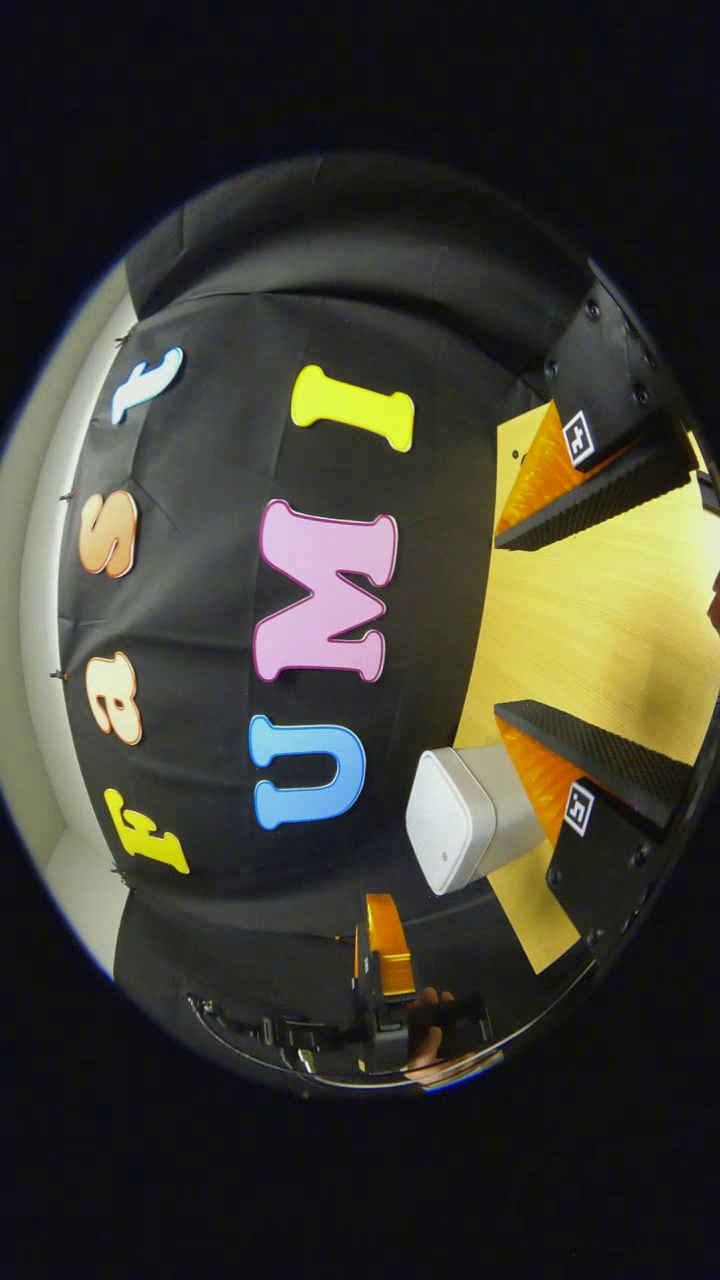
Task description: Press the lid of the desktop garbage bin to open it, pick up the crumpled paper on the desktop and throw it into the bin, then pick up the pop can on the desktop and drop it into the bin, and finally close the garbage bin lid.
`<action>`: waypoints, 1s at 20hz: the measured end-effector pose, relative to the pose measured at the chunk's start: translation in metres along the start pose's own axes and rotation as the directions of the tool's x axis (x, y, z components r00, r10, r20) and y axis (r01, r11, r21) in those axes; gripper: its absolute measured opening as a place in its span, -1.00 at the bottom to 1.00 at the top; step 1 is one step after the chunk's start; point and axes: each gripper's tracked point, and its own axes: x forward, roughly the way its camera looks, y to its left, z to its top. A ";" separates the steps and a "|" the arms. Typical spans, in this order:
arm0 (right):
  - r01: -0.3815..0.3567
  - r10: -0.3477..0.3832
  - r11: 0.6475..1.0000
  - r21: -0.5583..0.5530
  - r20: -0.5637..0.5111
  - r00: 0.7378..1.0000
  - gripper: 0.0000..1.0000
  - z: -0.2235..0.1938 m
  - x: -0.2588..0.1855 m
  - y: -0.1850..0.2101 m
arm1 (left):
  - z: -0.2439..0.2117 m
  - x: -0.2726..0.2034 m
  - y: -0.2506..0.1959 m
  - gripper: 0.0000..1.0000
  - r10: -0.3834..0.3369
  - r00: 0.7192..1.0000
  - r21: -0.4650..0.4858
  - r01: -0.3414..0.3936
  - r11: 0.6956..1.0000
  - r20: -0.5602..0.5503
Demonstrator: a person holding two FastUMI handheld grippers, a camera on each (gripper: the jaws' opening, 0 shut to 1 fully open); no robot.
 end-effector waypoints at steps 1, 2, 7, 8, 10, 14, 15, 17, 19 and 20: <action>0.016 -0.016 1.000 -0.013 0.017 1.000 0.95 0.004 -0.004 0.003 | 0.000 -0.011 -0.005 0.89 -0.002 1.000 0.000 0.002 1.000 0.008; 0.035 -0.035 0.999 -0.024 0.030 0.999 0.95 0.007 -0.009 0.006 | -0.002 -0.022 -0.010 0.90 -0.005 1.000 -0.001 0.005 1.000 0.002; 0.013 -0.009 0.999 -0.032 0.128 0.992 0.94 0.024 -0.025 0.033 | 0.004 -0.071 -0.038 0.89 -0.006 0.999 -0.008 0.006 1.000 0.051; 0.006 -0.003 1.000 -0.020 0.134 0.991 0.94 0.026 -0.026 0.035 | 0.004 -0.079 -0.043 0.90 0.001 0.999 0.006 -0.001 1.000 0.053; 0.017 -0.016 1.000 -0.003 0.159 0.987 0.94 0.037 -0.030 0.029 | 0.010 -0.094 -0.057 0.89 -0.003 0.997 0.011 0.002 1.000 0.074; 0.016 -0.011 1.000 -0.020 0.208 0.978 0.94 0.053 -0.034 0.023 | 0.009 -0.110 -0.078 0.89 0.008 0.997 -0.060 -0.004 0.998 0.076; 0.008 -0.002 1.000 -0.028 0.210 0.978 0.94 0.054 -0.035 0.023 | 0.007 -0.112 -0.081 0.89 0.017 0.997 -0.075 -0.012 0.997 0.074; 0.001 0.009 0.999 -0.044 0.222 0.975 0.94 0.055 -0.040 0.018 | 0.007 -0.115 -0.081 0.89 0.035 0.996 -0.106 -0.026 0.994 0.077; -0.001 0.011 0.999 -0.046 0.228 0.973 0.94 0.057 -0.044 0.013 | 0.008 -0.121 -0.075 0.90 0.069 0.994 -0.118 -0.059 0.991 0.081; -0.008 0.018 0.999 -0.041 0.225 0.974 0.94 0.055 -0.046 0.013 | 0.010 -0.124 -0.073 0.90 0.082 0.993 -0.118 -0.071 0.990 0.090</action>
